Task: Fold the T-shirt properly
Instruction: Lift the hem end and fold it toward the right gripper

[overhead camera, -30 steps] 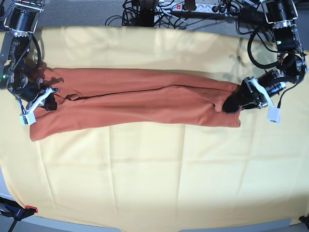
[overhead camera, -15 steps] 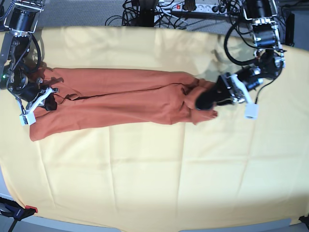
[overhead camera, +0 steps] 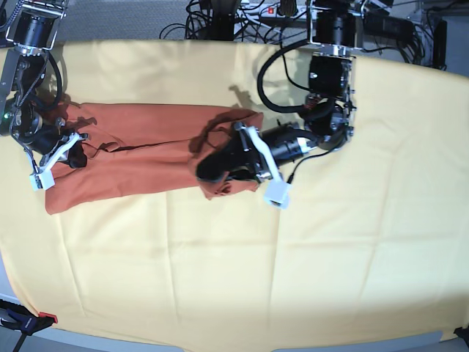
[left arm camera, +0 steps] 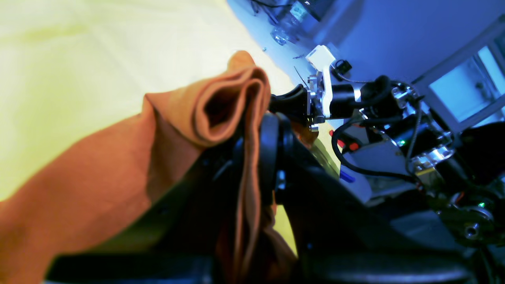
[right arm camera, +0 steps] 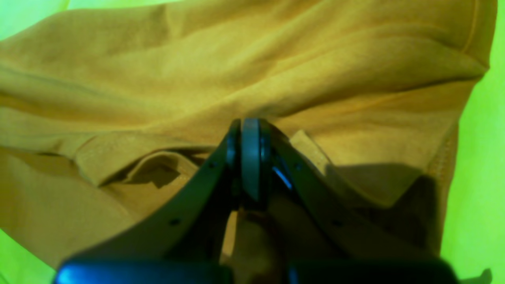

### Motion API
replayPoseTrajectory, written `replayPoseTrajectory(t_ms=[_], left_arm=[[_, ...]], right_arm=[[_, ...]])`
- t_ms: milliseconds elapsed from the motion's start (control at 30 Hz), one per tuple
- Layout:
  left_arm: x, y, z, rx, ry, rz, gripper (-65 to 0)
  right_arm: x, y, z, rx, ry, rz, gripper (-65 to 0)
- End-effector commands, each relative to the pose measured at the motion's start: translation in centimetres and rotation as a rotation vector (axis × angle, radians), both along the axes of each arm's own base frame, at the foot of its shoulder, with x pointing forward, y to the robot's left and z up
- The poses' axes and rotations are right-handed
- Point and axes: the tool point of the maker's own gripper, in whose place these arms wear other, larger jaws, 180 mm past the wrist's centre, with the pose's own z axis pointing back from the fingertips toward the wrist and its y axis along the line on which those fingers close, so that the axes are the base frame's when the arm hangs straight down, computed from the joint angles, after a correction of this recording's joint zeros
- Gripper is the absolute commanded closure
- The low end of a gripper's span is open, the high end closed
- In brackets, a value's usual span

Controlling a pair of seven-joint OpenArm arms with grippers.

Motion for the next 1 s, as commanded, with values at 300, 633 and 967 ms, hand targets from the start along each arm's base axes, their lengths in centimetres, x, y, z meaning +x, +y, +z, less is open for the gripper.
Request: replayPoseTrajectory(t_ms=[300, 633, 967], left_arm=[[0.4, -1.5, 1.6, -0.019, -0.08, 0.005, -24.1], [0.3, -1.5, 2.8, -0.101, -0.066, -0.003, -35.1], [1.6, 0.7, 1.6, -0.018, -0.075, 0.066, 0.0]], right_arm=[[-1.0, -0.7, -0.7, -0.052, 0.064, 0.019, 0.0], [0.0, 0.6, 1.1, 0.042, -0.012, 0.058, -13.9], [5.8, -2.5, 11.3, 0.115, -0.333, -0.036, -28.0]])
